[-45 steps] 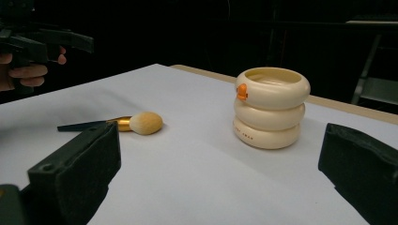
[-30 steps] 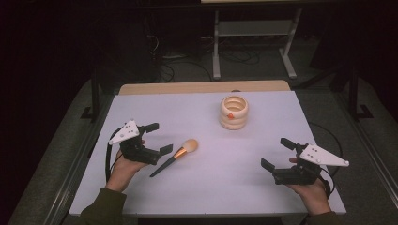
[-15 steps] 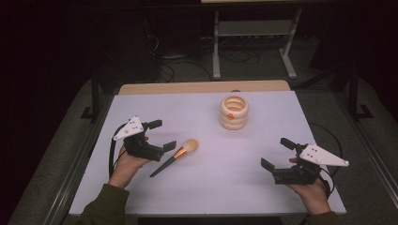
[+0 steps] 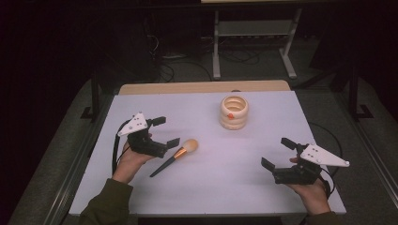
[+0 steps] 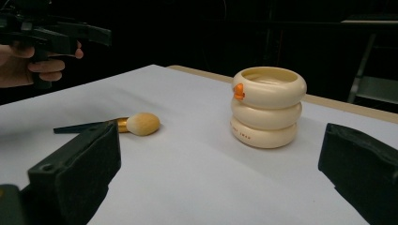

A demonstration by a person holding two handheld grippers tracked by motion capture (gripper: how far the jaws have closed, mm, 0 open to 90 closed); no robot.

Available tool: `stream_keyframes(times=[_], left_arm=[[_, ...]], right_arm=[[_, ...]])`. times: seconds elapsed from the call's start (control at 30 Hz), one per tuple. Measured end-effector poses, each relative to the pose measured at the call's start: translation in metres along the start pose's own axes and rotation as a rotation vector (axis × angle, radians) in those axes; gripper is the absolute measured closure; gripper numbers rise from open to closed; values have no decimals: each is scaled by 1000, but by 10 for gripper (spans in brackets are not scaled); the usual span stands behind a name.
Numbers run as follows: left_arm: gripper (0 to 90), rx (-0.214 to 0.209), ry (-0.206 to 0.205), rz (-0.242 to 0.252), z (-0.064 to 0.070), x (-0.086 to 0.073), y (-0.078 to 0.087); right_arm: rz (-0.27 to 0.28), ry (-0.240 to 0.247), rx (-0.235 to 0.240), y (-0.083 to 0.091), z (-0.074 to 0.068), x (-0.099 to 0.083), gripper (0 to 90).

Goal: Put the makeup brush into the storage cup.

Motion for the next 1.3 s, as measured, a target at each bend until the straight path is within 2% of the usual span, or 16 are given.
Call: stream_keyframes(times=[0.3,0.43,0.73,0.83,0.97,1.3], left_arm=[[0,-14,-24,12,-2,8,-7],[0,-23,-17,25,-3,10,-11],[0,-32,-36,16,-4,10,-20],[0,-32,-23,35,-6,10,-23],[0,-34,-31,26,-8,9,-26],[0,-19,-9,21,-12,9,-29]], right_arm=[[3,-5,1,0,0,0,0],[3,-5,0,0,0,0,0],[8,-5,-3,0,1,0,0],[8,-1,-3,0,2,0,0],[7,-1,-3,0,2,0,0],[5,-11,-4,0,3,-1,0]])
Point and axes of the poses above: each handheld gripper's, and its own axes: y roughly backward along the jaws, x roughly out of its top, z roughly to its right, the point moved 3 cm from there along -y, roughly forward along the jaws, and after that the axes turned 5 degrees about -y, right-handed, at the moved point
